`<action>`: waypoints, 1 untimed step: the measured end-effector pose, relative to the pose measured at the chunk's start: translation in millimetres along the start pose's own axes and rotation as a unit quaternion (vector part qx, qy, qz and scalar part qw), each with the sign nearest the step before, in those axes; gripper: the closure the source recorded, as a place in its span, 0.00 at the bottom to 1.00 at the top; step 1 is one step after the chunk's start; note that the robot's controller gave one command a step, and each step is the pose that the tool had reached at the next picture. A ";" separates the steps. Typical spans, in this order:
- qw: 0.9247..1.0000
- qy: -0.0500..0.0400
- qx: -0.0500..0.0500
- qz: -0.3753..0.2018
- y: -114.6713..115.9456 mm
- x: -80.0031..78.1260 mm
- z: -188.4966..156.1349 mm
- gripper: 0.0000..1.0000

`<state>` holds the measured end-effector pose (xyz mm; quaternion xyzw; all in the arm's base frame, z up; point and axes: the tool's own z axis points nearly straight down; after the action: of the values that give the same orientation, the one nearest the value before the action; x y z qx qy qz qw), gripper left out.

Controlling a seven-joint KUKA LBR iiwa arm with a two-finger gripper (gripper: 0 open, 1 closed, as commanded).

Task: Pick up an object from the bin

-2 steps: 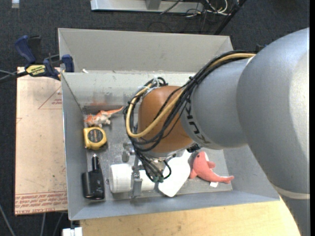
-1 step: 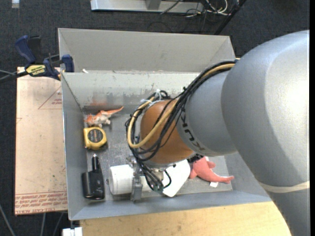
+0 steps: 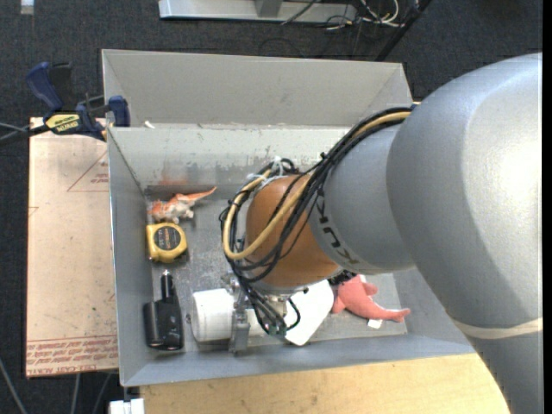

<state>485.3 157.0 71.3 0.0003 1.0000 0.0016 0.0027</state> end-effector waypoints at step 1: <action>1.000 0.000 0.000 0.000 0.0 0.0 0.0 1.00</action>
Offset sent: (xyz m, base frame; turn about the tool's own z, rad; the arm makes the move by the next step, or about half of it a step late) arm 0.0000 0.0000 0.0000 0.0000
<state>485.3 157.0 71.3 0.0004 1.0000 0.0017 0.0026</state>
